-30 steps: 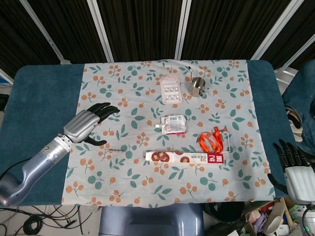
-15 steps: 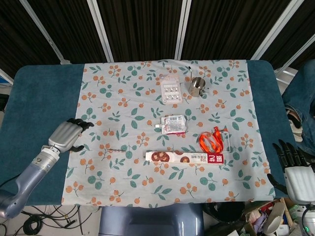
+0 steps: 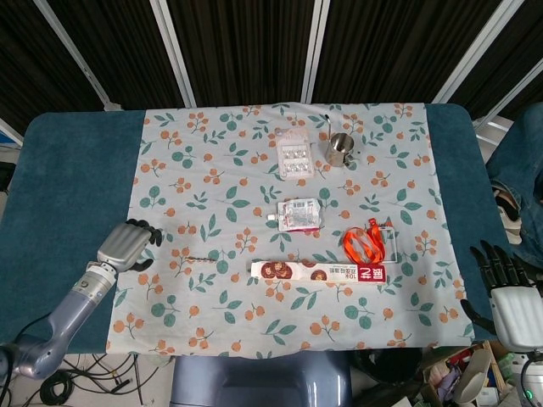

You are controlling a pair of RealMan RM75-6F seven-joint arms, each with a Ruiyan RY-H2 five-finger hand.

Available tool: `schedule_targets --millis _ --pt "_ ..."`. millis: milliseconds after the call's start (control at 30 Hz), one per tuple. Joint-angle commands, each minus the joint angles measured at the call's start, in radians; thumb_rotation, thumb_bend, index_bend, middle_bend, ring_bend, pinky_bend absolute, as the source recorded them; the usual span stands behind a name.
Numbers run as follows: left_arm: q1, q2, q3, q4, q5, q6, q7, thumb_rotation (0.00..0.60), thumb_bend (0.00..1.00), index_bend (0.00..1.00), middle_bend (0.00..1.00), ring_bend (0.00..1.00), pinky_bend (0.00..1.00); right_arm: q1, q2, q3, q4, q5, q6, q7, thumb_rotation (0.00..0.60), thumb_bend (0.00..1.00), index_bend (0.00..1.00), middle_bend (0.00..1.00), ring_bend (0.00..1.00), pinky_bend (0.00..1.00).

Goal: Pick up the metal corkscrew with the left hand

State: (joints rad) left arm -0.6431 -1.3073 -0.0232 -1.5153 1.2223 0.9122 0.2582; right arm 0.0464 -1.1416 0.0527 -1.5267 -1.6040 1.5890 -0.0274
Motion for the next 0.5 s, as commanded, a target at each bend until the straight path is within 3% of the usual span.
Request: schedule_targets --millis 33,500 --pt "-0.005 -0.021 -0.002 0.014 0.004 -0.004 0.005 0.6 0.28 0.45 0.44 0.26 0.29 0.0 0.0 0.0 0.0 -0.001 0.0 0.0 0.6 0.15 0.01 0.01 0.04 0.14" --pt "-0.067 -0.138 -0.05 0.042 -0.111 -0.039 0.164 0.6 0.28 0.44 0.46 0.27 0.32 0.001 0.001 0.001 -0.001 0.002 -0.003 0.003 0.6 0.15 0.01 0.01 0.04 0.14"
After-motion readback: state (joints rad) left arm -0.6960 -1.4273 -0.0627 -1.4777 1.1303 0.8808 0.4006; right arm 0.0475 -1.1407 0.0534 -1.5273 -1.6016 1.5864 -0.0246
